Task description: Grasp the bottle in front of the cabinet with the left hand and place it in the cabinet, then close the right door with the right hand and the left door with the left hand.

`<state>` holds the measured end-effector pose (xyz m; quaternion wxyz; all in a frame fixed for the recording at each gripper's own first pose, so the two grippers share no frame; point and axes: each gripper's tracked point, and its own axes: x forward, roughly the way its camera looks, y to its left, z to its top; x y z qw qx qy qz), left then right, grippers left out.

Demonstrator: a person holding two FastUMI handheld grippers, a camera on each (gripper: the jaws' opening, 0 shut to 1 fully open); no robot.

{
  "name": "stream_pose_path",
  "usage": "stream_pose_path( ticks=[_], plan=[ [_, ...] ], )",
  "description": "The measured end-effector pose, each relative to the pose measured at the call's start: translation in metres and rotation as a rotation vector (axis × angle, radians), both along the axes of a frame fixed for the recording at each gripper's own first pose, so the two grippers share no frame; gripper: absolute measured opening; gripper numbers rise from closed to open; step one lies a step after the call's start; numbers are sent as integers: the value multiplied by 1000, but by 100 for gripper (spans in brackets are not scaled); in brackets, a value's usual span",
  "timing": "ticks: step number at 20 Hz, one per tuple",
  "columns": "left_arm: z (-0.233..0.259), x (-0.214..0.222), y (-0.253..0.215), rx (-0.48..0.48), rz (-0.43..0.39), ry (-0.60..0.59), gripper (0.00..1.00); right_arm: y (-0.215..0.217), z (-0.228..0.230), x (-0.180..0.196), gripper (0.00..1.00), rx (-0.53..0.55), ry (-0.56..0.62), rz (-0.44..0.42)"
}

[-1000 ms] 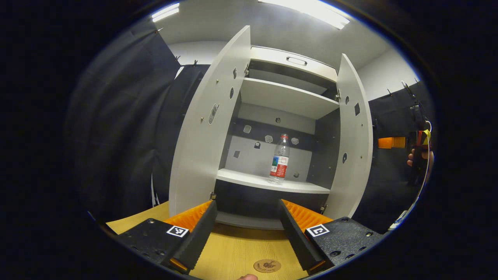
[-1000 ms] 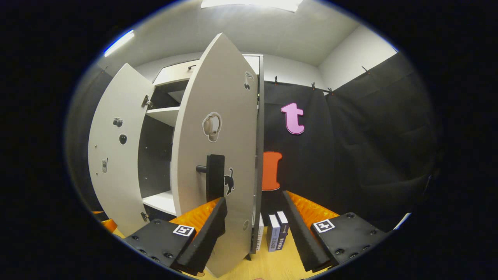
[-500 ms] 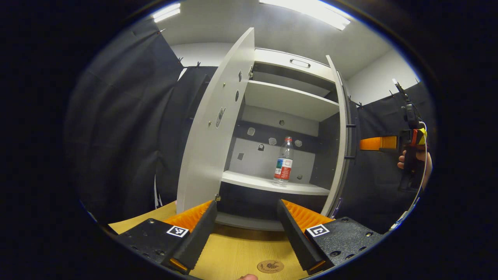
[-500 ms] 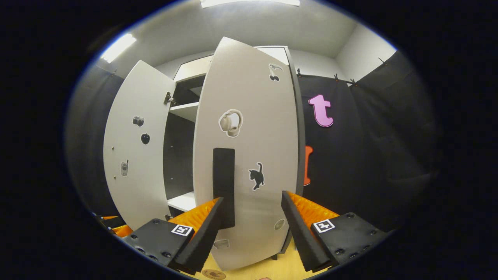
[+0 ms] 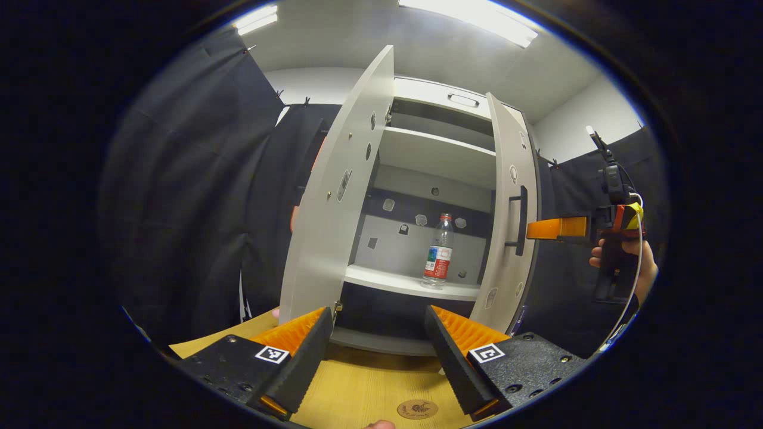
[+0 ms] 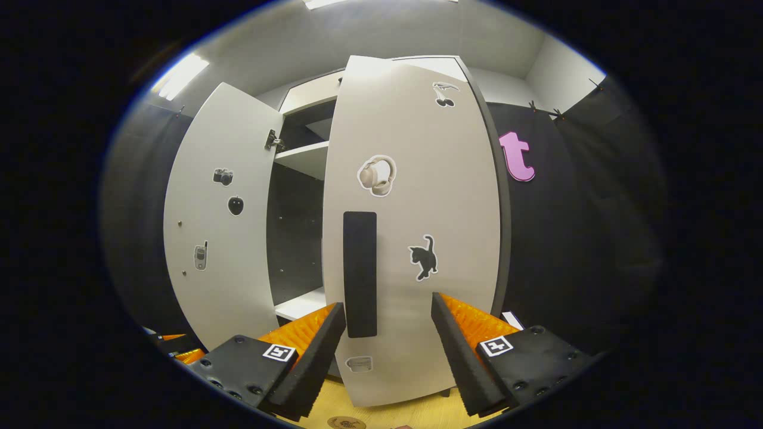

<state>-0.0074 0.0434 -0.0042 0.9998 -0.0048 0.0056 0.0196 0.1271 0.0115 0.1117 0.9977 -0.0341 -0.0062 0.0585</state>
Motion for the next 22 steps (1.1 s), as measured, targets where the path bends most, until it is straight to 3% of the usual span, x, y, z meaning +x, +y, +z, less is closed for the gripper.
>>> stream_pose_path(
  ticks=[9,17,22],
  plan=[
    [1,-5,16,-5,44,1,95,12,-4,29,96,-20,-4,-15],
    [6,-13,31,0,108,-6,95,23,-5,51,96,-108,-25,-35],
    [9,-17,31,3,121,-11,95,24,-9,53,96,-66,-12,-27]
  ],
)
